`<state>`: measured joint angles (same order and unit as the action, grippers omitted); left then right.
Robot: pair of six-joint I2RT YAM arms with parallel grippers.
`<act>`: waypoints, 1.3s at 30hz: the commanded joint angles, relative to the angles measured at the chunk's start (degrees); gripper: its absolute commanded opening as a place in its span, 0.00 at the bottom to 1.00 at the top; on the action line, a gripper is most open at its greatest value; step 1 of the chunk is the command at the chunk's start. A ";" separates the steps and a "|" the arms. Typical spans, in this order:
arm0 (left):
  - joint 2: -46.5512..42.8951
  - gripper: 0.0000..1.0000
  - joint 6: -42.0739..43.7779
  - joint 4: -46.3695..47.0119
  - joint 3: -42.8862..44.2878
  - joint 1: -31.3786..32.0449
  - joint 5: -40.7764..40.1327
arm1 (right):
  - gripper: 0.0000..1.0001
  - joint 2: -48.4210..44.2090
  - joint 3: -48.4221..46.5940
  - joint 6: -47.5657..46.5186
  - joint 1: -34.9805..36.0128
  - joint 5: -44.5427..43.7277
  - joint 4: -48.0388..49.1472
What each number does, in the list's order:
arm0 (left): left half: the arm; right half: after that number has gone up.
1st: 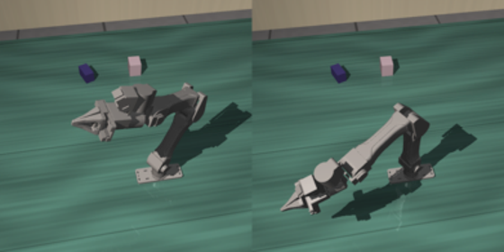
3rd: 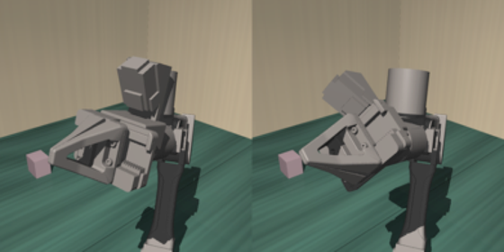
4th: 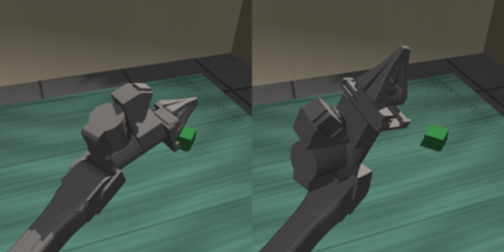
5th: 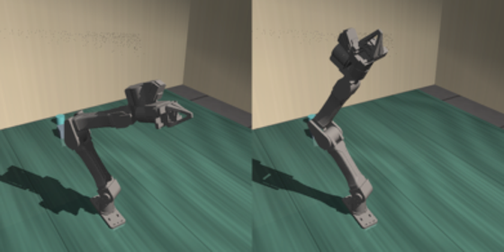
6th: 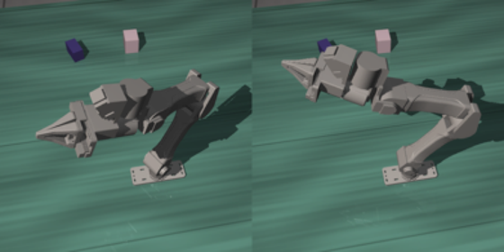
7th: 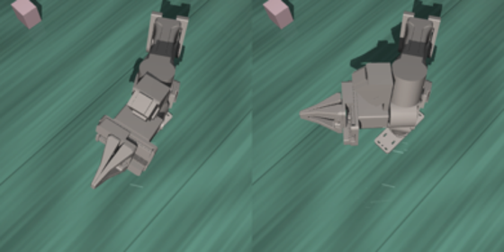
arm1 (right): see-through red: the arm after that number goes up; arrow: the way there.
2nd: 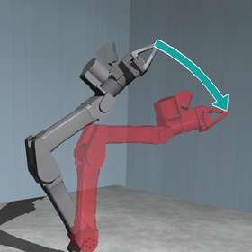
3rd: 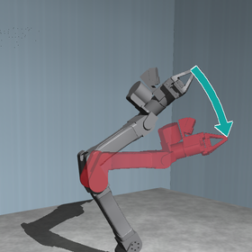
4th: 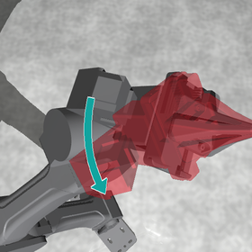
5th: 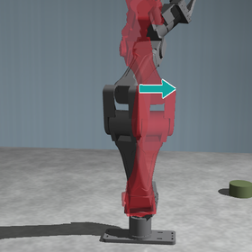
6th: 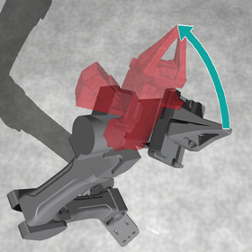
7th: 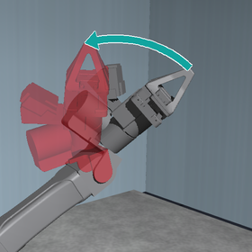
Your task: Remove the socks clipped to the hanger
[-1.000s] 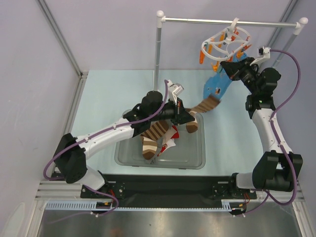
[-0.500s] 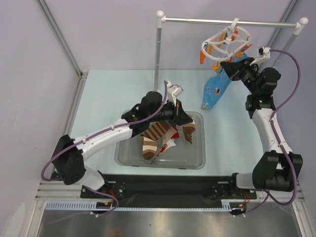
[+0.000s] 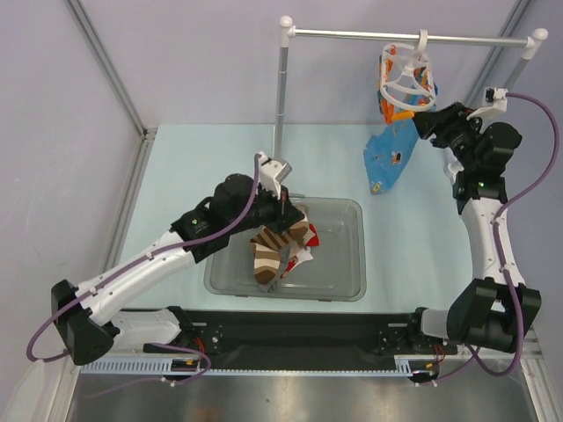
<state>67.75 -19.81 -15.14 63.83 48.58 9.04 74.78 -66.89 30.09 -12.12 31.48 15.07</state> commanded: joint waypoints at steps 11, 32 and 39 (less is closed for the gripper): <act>-3.40 0.52 -4.00 -7.10 -11.54 -1.56 -5.17 | 1.00 -16.15 2.90 -0.82 -0.19 -2.13 -27.10; -17.91 1.00 0.66 -11.50 -0.37 -13.83 -10.63 | 1.00 -30.22 5.72 -5.02 15.90 -14.43 -56.37; -20.90 1.00 1.88 -8.51 -1.34 -15.44 -11.32 | 1.00 -32.95 4.32 -9.08 15.90 -16.02 -58.75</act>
<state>48.18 -17.98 -26.79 61.98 33.47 -3.07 42.52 -61.08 24.16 3.53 16.67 -42.22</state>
